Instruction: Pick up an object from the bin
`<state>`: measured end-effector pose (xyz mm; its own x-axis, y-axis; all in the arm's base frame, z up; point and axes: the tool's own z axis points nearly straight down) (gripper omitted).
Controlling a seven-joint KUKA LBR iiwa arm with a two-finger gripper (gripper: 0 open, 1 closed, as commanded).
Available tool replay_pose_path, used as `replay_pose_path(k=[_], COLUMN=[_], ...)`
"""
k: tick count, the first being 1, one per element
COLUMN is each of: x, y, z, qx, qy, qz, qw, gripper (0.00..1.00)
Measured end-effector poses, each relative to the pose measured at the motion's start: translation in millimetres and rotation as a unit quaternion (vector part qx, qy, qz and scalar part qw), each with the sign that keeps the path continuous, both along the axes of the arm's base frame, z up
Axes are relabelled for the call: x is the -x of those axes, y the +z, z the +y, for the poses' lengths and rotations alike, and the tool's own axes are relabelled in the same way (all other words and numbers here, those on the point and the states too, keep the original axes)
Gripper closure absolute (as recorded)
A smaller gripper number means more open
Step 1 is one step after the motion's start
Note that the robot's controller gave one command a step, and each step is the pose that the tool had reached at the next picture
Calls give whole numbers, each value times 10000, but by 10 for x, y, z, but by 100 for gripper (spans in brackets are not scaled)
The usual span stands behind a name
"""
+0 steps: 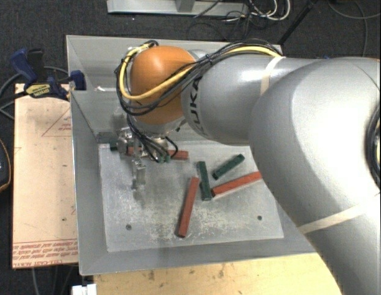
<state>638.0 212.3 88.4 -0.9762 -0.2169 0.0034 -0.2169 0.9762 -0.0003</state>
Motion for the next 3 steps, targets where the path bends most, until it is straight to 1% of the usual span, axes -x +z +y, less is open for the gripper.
replay_pose_path(k=[1, 2, 3], x=[-63, 13, 1], y=[-175, -166, -149], z=[-991, -1802, -1748], qx=[-2, -1, -22], qy=[222, -177, -145], qz=[-33, -42, -64], qw=[9997, 9998, 9999], gripper=[0, 0, 100])
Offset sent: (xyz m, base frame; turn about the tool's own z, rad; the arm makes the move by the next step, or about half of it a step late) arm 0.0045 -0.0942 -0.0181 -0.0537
